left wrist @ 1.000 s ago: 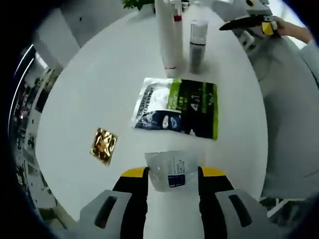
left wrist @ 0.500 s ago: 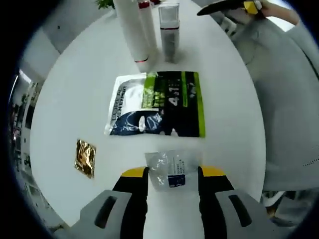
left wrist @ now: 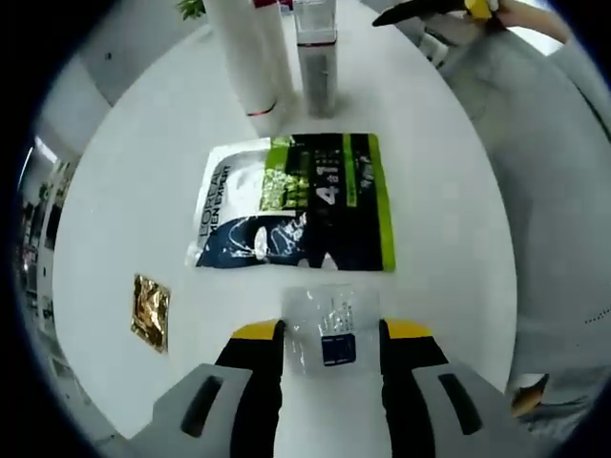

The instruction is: Arrange the skincare products in the storage area until every visible bottle or jar stands upright without overlapping.

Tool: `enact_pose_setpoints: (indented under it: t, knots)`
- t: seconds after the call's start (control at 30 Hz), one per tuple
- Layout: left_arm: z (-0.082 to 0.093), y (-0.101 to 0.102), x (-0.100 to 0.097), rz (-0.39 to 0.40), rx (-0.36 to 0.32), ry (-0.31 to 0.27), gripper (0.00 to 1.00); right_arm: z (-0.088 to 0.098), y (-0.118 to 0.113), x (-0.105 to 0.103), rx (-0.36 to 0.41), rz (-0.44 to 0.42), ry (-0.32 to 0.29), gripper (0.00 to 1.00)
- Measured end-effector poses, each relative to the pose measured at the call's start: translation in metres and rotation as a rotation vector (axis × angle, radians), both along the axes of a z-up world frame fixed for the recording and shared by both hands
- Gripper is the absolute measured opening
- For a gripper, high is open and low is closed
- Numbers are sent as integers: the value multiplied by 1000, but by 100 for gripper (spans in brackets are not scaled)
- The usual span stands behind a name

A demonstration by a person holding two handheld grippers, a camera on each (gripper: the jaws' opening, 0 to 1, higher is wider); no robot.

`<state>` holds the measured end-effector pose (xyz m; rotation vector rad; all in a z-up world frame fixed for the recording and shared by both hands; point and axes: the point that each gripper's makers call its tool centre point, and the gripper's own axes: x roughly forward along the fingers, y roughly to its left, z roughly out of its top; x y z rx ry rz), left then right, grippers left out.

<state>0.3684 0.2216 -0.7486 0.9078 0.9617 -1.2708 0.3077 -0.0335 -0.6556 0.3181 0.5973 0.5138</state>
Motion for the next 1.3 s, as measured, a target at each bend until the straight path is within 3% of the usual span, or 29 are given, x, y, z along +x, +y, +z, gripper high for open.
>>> enact_pose_setpoints:
  t: [0.43,0.87,1.17,1.3]
  knots:
    - [1,-2,1,-33,-32,-10,39,0,3,1,0,9,1,99]
    - [2,1,6,4,-43,-32,43,5,3,0,-4,11,-8,99]
    - [17,1,5,140,-121,-30,47,9,5,-2,-5,23,-23,99]
    - [24,2,2,265,-170,-7,49,12,5,-3,-7,28,-32,99]
